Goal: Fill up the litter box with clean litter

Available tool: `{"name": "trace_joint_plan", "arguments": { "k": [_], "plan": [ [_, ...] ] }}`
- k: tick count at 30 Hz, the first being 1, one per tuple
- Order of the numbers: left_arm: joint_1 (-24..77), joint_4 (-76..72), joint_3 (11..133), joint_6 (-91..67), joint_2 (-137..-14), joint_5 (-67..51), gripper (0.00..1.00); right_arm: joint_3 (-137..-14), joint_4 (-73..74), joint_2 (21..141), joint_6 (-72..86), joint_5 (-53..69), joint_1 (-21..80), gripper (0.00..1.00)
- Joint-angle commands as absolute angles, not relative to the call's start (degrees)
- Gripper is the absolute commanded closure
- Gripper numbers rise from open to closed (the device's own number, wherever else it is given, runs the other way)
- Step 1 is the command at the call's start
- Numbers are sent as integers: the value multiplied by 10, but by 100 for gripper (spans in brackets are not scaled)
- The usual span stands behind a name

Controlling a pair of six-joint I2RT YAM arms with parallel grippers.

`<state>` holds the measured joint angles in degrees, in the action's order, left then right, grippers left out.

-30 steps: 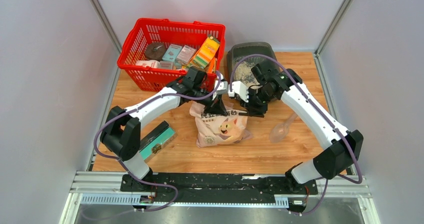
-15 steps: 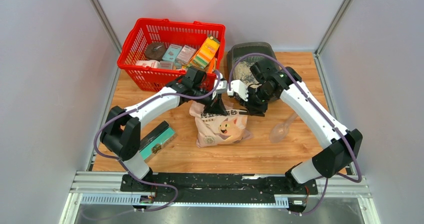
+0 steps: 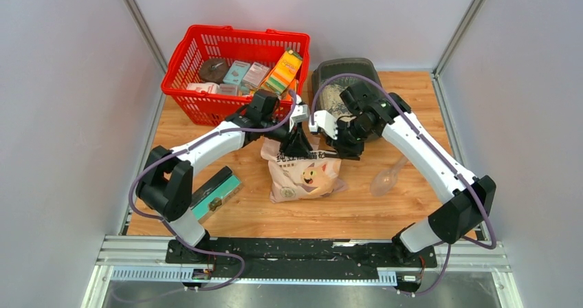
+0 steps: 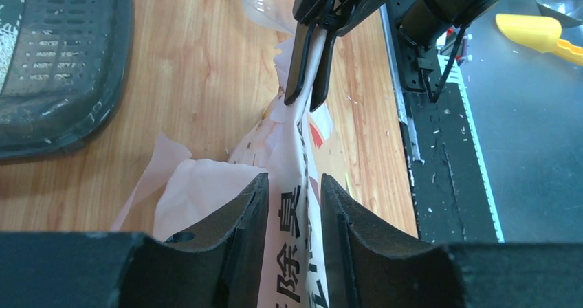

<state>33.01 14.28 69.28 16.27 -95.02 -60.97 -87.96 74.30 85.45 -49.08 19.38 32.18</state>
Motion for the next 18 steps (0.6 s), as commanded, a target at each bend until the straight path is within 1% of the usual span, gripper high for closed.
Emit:
{"name": "trace_joint_plan", "arguments": {
  "k": [1, 10, 14, 18],
  "plan": [
    [314, 125, 681, 137, -913, -628, 58, -903, 730, 870, -485, 215, 328, 100],
    [235, 208, 636, 177, -841, -616, 53, -918, 739, 894, -485, 224, 352, 100],
    [228, 220, 621, 185, -828, -616, 53, -935, 745, 909, -482, 224, 358, 100],
    [227, 215, 618, 182, -827, -614, 53, -966, 772, 924, -485, 194, 368, 100]
  ]
}}
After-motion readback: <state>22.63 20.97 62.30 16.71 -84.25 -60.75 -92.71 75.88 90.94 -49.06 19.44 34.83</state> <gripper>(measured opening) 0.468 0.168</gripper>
